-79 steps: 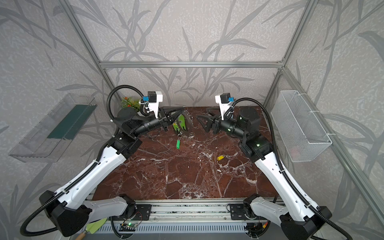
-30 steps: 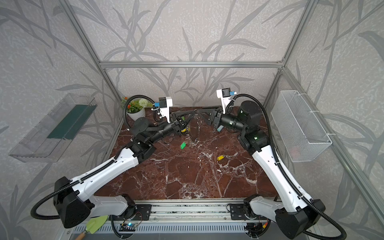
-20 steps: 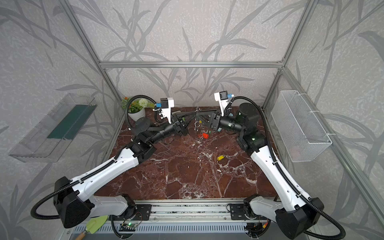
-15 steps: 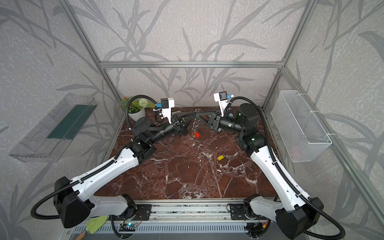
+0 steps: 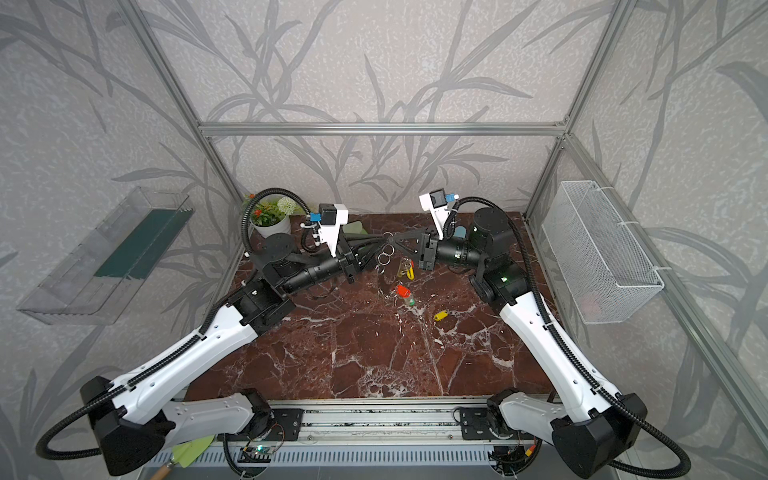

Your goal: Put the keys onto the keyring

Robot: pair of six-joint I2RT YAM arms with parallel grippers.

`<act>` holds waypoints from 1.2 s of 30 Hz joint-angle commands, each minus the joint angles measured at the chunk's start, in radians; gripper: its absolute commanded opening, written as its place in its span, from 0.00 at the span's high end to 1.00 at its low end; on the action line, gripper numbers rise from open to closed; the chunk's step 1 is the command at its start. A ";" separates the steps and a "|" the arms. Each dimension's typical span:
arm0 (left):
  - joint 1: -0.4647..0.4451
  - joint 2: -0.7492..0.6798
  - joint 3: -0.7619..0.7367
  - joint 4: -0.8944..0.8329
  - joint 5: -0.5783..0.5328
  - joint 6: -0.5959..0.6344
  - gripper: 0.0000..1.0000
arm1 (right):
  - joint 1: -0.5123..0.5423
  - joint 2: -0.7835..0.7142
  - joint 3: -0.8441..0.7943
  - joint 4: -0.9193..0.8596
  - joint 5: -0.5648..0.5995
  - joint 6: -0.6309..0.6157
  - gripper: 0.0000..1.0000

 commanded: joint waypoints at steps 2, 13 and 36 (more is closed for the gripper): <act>0.027 -0.070 0.076 -0.304 0.035 0.203 0.57 | -0.002 0.004 0.079 -0.067 -0.043 -0.125 1.00; 0.105 -0.008 0.341 -0.719 0.216 0.483 0.30 | 0.008 0.005 0.187 -0.405 -0.072 -0.538 1.00; 0.084 0.216 0.553 -0.796 0.403 0.522 0.63 | 0.022 0.023 0.215 -0.475 -0.112 -0.683 1.00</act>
